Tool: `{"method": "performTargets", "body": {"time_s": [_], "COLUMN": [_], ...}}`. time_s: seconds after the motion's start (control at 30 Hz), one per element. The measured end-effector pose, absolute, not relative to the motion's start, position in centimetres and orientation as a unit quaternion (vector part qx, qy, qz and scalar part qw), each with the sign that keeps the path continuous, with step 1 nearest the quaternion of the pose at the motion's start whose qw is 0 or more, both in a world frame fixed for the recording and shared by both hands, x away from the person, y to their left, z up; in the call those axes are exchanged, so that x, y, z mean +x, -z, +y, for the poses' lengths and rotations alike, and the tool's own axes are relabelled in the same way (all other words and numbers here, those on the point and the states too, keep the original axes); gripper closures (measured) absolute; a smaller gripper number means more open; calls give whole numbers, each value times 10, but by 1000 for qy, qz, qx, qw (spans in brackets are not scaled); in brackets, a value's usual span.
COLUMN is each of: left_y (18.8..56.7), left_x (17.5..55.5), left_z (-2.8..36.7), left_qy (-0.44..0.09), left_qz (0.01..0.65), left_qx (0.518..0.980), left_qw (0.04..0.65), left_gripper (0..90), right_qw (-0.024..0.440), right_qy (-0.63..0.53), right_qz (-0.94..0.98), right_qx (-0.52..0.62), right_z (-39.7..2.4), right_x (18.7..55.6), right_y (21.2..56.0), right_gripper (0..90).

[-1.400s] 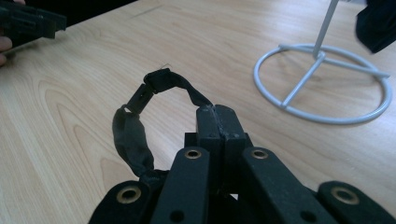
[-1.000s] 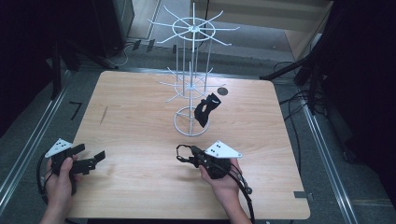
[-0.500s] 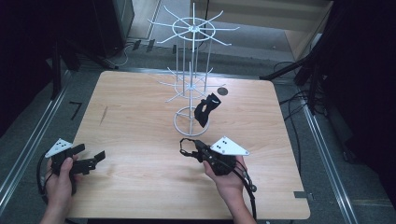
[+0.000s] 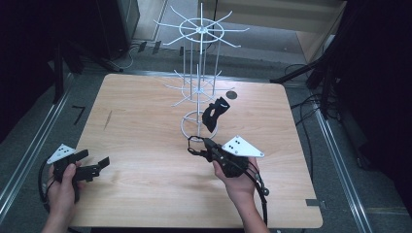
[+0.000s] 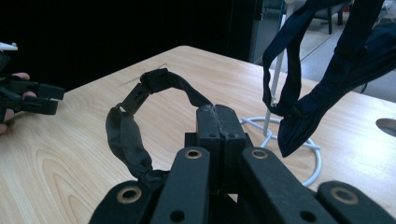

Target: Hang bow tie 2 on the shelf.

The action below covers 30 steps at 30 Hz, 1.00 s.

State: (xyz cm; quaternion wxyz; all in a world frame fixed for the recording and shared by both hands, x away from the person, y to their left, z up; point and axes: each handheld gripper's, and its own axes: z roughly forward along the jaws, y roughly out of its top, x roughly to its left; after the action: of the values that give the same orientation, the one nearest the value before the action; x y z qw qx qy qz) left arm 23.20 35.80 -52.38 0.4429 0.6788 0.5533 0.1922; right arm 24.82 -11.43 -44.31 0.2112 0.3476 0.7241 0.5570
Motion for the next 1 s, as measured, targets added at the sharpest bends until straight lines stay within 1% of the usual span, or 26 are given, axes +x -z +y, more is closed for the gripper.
{"method": "performTargets", "body": {"time_s": [1.0], "left_y": [524], "left_x": [232], "left_z": [358], "left_qy": [-192], "left_qz": [553], "left_qx": [679], "left_qw": [443], "left_gripper": [16], "right_qw": [225], "right_qy": [-578], "right_qz": [705], "right_qx": [343], "right_z": [-111], "right_x": [252], "right_y": [421], "right_gripper": [900]}}
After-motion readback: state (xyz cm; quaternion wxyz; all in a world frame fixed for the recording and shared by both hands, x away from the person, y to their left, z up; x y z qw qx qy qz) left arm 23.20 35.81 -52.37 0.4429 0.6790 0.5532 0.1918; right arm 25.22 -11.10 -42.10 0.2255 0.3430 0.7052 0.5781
